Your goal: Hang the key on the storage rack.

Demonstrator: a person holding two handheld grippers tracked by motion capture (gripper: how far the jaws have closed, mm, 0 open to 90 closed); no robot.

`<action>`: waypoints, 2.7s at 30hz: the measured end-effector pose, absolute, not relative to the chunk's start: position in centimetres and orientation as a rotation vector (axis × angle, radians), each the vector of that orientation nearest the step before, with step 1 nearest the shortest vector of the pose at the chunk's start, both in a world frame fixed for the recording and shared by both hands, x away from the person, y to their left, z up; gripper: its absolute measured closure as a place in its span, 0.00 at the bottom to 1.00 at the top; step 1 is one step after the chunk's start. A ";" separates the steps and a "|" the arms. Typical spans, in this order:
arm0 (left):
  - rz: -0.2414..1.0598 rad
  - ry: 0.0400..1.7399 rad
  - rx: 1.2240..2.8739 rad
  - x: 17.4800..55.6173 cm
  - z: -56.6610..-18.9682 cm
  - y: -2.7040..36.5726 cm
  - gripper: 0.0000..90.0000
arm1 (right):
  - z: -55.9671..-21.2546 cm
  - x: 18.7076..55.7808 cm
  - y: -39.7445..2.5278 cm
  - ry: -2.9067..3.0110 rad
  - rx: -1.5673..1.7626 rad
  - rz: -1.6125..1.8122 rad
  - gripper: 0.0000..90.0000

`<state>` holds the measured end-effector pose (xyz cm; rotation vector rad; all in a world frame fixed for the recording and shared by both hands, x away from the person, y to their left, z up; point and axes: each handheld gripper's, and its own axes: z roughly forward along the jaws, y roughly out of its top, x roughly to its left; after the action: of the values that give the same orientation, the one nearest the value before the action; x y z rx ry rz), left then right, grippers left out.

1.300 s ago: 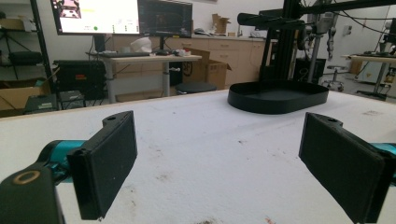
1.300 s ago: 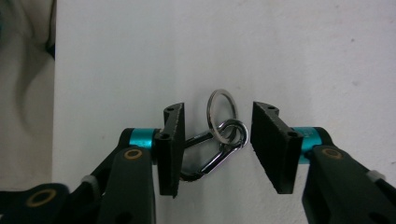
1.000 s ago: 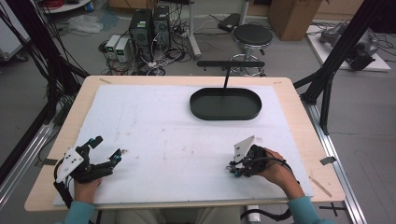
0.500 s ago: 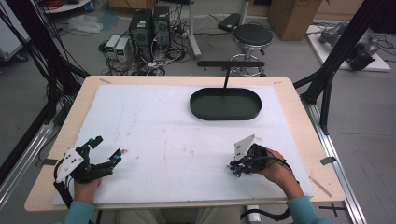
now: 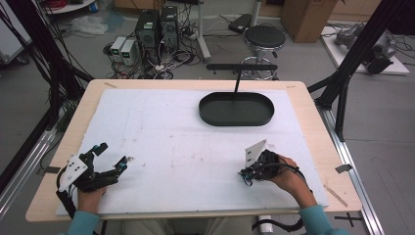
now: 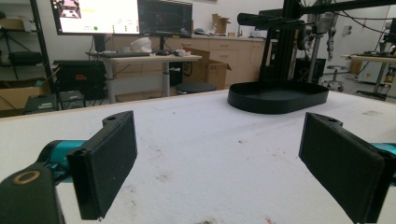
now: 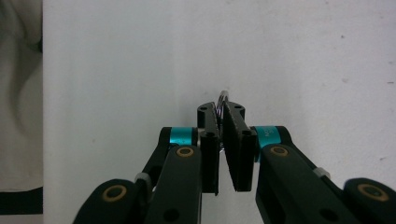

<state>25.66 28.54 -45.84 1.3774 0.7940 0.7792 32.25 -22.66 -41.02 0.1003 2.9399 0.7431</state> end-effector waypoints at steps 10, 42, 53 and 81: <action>0.779 0.796 1.376 25.7 -45.8 28.5 0.13 | -40.8 32.6 -22.6 2.948 0.198 0.747 0.99; 0.778 0.797 1.377 25.7 -45.8 28.6 0.13 | -32.6 36.5 -25.2 2.688 0.582 1.223 0.99; 0.776 0.797 1.376 25.7 -45.8 28.6 0.13 | -28.0 39.6 -26.5 2.551 0.642 1.281 0.99; 0.777 0.798 1.378 25.7 -45.8 28.6 0.13 | -21.9 48.7 -26.3 2.496 0.770 1.139 0.99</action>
<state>25.67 28.55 -45.83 1.3776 0.7977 0.7772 48.74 -26.35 -21.90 0.7700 2.4960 1.1395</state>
